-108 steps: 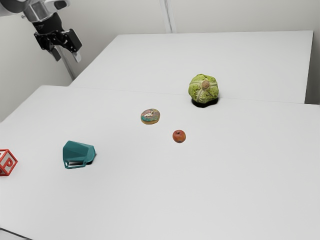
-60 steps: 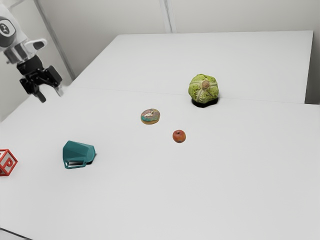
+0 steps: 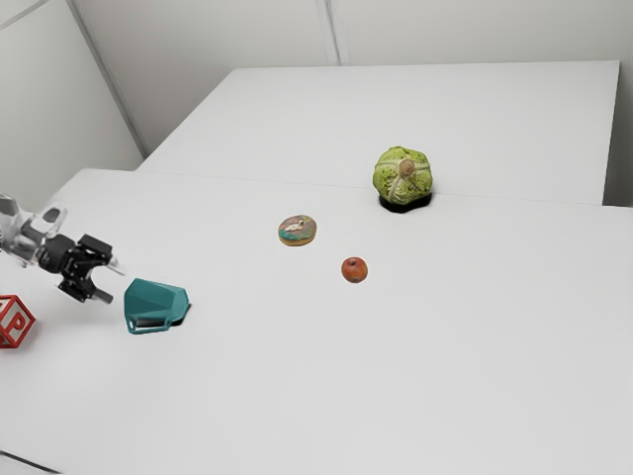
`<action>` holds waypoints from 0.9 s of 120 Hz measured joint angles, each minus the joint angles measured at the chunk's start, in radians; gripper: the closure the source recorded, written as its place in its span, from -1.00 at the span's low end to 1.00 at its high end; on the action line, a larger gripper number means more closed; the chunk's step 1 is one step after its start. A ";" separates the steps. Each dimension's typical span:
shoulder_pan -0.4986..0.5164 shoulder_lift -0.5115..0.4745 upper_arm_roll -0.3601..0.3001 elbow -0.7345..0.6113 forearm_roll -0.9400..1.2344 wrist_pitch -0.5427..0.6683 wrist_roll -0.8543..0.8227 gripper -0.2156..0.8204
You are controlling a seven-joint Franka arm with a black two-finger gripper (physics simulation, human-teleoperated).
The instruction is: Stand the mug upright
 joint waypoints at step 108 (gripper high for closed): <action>-0.018 -0.014 -0.004 -0.197 -0.276 0.005 0.349 0.74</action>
